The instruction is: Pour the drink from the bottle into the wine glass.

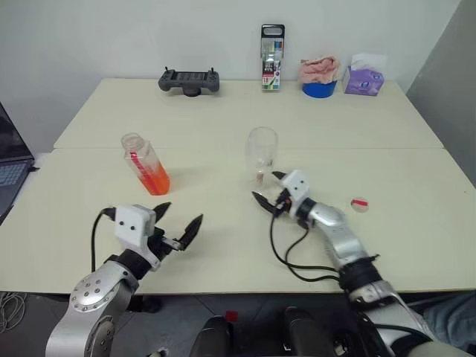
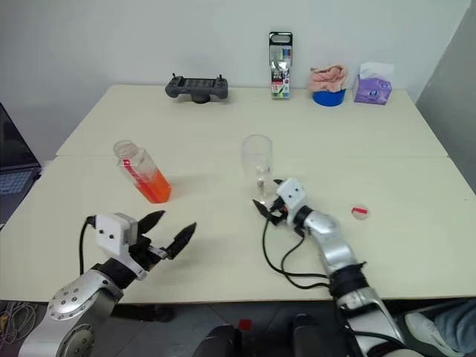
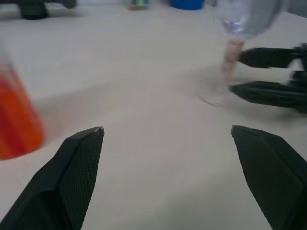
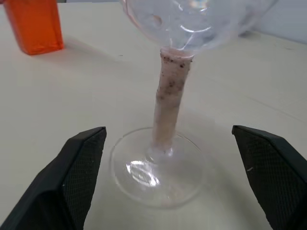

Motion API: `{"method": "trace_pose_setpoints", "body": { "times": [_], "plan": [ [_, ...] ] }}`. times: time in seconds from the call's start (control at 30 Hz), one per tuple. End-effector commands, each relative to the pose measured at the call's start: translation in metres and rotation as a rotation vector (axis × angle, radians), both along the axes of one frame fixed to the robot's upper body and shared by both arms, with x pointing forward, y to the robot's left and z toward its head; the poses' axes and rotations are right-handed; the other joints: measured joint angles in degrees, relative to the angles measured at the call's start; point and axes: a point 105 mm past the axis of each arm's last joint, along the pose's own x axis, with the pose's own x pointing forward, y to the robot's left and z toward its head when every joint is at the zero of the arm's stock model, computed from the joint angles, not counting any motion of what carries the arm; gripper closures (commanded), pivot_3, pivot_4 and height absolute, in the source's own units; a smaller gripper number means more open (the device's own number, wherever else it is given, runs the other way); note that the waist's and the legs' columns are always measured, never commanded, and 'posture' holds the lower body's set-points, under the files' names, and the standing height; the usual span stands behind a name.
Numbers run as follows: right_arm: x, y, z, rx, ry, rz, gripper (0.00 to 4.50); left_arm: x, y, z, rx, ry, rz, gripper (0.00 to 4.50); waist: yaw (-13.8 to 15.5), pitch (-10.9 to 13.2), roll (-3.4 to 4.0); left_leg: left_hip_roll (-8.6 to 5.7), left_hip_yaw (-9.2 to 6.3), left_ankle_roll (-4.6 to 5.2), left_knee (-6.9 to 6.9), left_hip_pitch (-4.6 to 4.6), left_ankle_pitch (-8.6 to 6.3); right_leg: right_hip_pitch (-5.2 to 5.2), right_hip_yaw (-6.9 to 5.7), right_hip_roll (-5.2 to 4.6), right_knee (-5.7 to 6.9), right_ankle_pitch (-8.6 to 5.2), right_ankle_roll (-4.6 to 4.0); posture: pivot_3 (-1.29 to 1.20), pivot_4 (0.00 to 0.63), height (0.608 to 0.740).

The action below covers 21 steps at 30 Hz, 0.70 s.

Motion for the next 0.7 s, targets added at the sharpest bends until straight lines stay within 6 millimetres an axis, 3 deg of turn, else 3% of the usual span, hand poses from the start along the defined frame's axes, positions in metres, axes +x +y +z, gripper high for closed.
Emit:
{"method": "trace_pose_setpoints", "body": {
  "times": [0.03, 0.2, 0.3, 0.37, 0.43, 0.53, 0.7],
  "plan": [
    [-0.023, -0.015, 0.039, -0.02, -0.033, 0.129, 0.04, 0.001, 0.023, 0.006, 0.043, -0.088, 0.146, 0.0, 0.1, 0.0, 0.01, 0.0, 0.01, 0.0, 0.0, 0.0, 0.0, 0.0, 0.0, 0.0, -0.01, -0.02, 0.03, 0.0, 0.15, 0.74],
    [-0.053, -0.061, 0.077, -0.154, 0.089, 0.285, 0.04, 0.008, 0.034, 0.006, 0.028, -0.134, 0.255, 0.0, 0.3, 0.0, -0.01, -0.07, -0.08, 0.01, 0.07, -0.06, 0.0, 0.09, -0.13, -0.1, -0.11, -0.1, 0.18, 0.0, 0.15, 0.74],
    [-0.062, -0.074, 0.13, -0.167, 0.058, 0.357, 0.04, 0.015, 0.042, 0.007, 0.043, -0.158, 0.322, 0.0, 0.1, 0.1, -0.02, -0.07, -0.06, 0.02, 0.09, -0.08, -0.01, 0.1, -0.16, -0.11, -0.12, -0.1, 0.18, 0.0, 0.15, 0.74],
    [-0.067, -0.073, 0.171, -0.148, -0.004, 0.414, 0.04, 0.019, 0.048, 0.011, 0.042, -0.177, 0.357, 0.0, 0.0, 0.1, 0.05, -0.06, -0.02, 0.03, 0.08, -0.06, -0.01, 0.08, -0.16, -0.1, -0.1, -0.09, 0.17, 0.0, 0.15, 0.74],
    [-0.071, -0.069, 0.198, -0.16, -0.069, 0.456, 0.04, 0.026, 0.052, 0.017, 0.036, -0.2, 0.376, 0.0, 0.0, 0.1, 0.02, -0.02, -0.06, 0.05, 0.05, -0.05, -0.03, 0.08, -0.21, -0.05, -0.1, -0.09, 0.17, 0.0, 0.15, 0.74],
    [-0.069, -0.063, 0.219, -0.156, -0.117, 0.479, 0.04, 0.036, 0.056, 0.029, 0.033, -0.239, 0.387, 0.0, 0.3, 0.0, -0.13, 0.02, -0.19, 0.07, 0.02, -0.1, -0.04, 0.11, -0.33, -0.02, -0.23, -0.09, 0.17, 0.0, 0.15, 0.74],
    [-0.069, -0.051, 0.229, -0.134, -0.152, 0.535, 0.04, 0.048, 0.06, 0.041, 0.033, -0.263, 0.388, 0.0, 0.4, 0.0, -0.12, -0.16, -0.08, 0.06, 0.15, -0.33, -0.04, 0.17, -0.24, -0.25, -0.67, 0.29, 0.17, 0.0, 0.15, 0.74]
  ]
}}
